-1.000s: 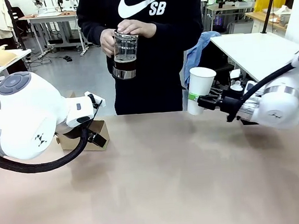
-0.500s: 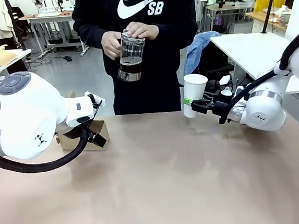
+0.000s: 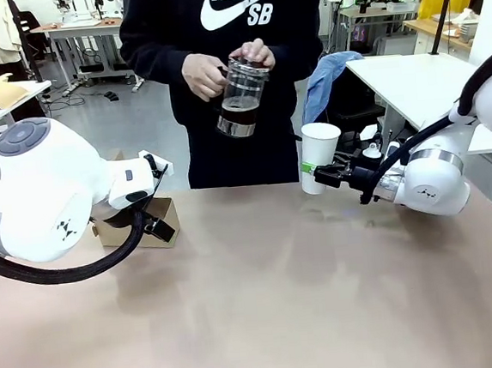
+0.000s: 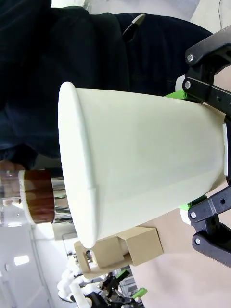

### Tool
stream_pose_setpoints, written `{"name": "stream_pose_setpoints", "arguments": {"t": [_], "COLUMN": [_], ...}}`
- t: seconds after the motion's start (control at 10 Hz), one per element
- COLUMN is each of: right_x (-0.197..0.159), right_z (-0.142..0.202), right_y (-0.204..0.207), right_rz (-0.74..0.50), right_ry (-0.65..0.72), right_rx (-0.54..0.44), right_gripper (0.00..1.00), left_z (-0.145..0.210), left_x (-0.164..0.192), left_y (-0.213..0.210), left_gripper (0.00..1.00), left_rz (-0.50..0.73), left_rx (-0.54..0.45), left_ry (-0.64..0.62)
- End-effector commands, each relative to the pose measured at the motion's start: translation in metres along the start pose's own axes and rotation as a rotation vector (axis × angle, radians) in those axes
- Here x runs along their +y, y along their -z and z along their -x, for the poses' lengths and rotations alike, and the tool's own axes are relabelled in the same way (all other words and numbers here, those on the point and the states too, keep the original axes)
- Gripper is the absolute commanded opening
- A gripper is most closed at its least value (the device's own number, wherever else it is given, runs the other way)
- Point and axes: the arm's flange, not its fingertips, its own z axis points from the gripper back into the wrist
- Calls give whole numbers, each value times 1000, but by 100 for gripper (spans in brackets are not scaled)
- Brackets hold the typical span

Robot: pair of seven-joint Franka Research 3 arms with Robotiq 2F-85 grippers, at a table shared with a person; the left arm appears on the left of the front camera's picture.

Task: Pour a drink into a cup and package it in a carrier.
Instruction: When a person places the Paper Cup Lid on the 600 ml Paper Cup , lift the 600 ml Paper Cup.

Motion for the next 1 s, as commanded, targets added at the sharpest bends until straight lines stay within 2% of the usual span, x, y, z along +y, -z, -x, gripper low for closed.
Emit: {"name": "stream_pose_setpoints", "arguments": {"t": [0.0, 0.9], "right_x": [2, 2], "right_z": [-3, -3], "right_y": [-1, -1], "right_rz": [2, 2], "right_ry": [2, 2], "right_rx": [-9, -9], "right_gripper": [80, 80], "left_z": [0, 0], "left_x": [0, 0], "left_y": [0, 0], "left_gripper": [100, 100], "left_rz": [1, 1], "left_rx": [-1, -1], "left_ry": [1, 1]}}
